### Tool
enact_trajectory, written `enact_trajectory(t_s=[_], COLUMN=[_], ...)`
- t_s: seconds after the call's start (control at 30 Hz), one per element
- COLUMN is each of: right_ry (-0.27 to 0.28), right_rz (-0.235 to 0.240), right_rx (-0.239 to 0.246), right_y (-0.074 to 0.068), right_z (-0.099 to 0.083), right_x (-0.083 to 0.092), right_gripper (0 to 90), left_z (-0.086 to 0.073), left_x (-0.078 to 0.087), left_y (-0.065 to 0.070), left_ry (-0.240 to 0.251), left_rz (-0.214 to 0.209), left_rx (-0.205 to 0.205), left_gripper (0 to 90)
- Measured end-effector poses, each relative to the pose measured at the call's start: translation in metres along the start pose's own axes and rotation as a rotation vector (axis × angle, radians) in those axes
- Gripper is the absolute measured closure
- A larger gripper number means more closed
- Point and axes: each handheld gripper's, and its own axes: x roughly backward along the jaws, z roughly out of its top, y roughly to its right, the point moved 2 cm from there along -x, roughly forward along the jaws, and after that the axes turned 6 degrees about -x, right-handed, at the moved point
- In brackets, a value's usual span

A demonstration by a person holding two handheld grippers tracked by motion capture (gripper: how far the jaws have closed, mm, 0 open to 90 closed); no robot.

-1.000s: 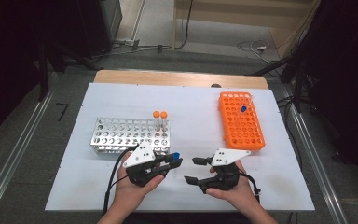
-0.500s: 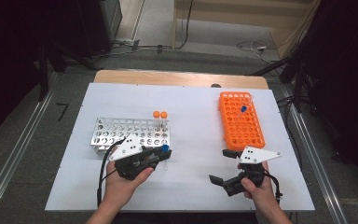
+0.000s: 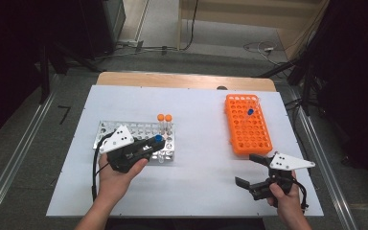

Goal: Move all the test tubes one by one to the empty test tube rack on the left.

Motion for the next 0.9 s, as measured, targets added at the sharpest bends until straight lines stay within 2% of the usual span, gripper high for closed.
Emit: enact_trajectory(t_s=[0.2, 0.4, 0.5, 0.63, 0.8, 0.9], right_ry=[0.010, 0.018, 0.022, 0.018, 0.025, 0.024], right_rz=[-0.026, -0.055, -0.064, -0.071, -0.079, -0.082], right_rx=[-0.019, -0.027, -0.033, -0.041, -0.048, -0.053], right_y=[0.009, 0.015, 0.019, 0.024, 0.027, 0.029], right_z=[-0.003, -0.008, -0.008, -0.011, -0.012, -0.013], right_x=[0.013, 0.022, 0.023, 0.023, 0.024, 0.024], right_gripper=[0.0, 0.0, 0.0, 0.0, 0.0, 0.0], left_z=[0.005, 0.010, 0.010, 0.011, 0.012, 0.012], left_x=[0.002, 0.000, -0.005, -0.011, -0.022, -0.028], left_y=[-0.018, -0.035, -0.042, -0.051, -0.060, -0.066], left_ry=[0.011, 0.014, 0.013, 0.028, 0.024, 0.027], left_rz=[0.047, 0.088, 0.104, 0.125, 0.156, 0.172], left_rx=[0.017, 0.016, 0.022, 0.049, 0.051, 0.067], left_gripper=[77.3, 77.3, 77.3, 77.3, 77.3, 77.3])
